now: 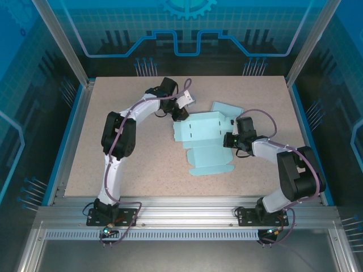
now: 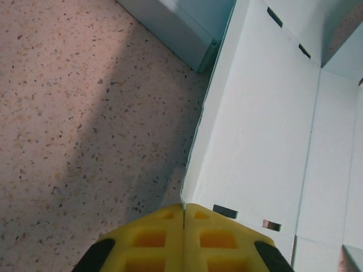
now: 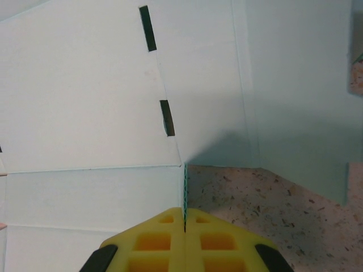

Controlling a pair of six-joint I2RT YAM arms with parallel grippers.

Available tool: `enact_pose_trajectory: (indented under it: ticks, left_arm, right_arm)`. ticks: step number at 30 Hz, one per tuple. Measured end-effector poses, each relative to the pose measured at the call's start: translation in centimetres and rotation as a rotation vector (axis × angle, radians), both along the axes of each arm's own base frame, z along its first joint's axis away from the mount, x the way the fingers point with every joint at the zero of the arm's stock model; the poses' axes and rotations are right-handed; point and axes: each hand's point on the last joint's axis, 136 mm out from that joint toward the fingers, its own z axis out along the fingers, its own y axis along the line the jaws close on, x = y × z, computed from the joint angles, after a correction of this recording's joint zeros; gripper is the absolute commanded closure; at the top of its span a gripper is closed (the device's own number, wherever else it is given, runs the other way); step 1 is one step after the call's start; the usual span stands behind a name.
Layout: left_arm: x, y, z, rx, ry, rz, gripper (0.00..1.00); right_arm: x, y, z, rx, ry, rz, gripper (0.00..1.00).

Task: Fold the paper box

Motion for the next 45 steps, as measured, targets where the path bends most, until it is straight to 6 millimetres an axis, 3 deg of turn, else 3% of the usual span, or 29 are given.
enact_pose_trajectory:
  ticks: [6, 14, 23, 29, 32, 36, 40, 45]
  left_arm:
    - [-2.1, 0.7, -0.2, 0.022, -0.119, -0.016, 1.00]
    - [-6.3, 0.4, 1.6, 0.110, -0.539, -0.027, 1.00]
    - [-8.3, -0.6, 2.6, 0.231, -0.961, -0.036, 1.00]
    - [-8.4, -1.4, 2.2, 0.319, -1.203, -0.061, 1.00]
    - [-8.4, -1.6, 2.2, 0.354, -1.278, -0.082, 1.00]
    - [-8.5, -2.1, 3.7, 0.369, -1.371, -0.095, 1.00]
    - [-8.5, -2.2, 4.8, 0.385, -1.433, -0.100, 1.00]
    - [-8.6, -2.4, 5.2, 0.406, -1.473, -0.115, 1.00]
  right_arm:
    - [-0.1, 0.1, 0.0, 0.005, 0.002, 0.005, 1.00]
    - [-0.8, 0.2, 0.4, 0.022, 0.025, -0.003, 1.00]
    - [-1.3, 0.1, 1.4, 0.042, 0.027, -0.024, 1.00]
    - [-1.6, 0.1, 0.8, 0.066, 0.055, -0.044, 0.93]
    - [-1.5, 0.0, 0.5, 0.084, 0.066, -0.057, 0.85]
    - [-1.3, 0.2, 0.9, 0.119, 0.057, -0.058, 0.72]
    - [-1.1, -0.2, 2.2, 0.140, 0.028, -0.067, 0.69]
    - [-1.1, -2.2, 6.8, 0.176, -0.083, -0.108, 0.69]
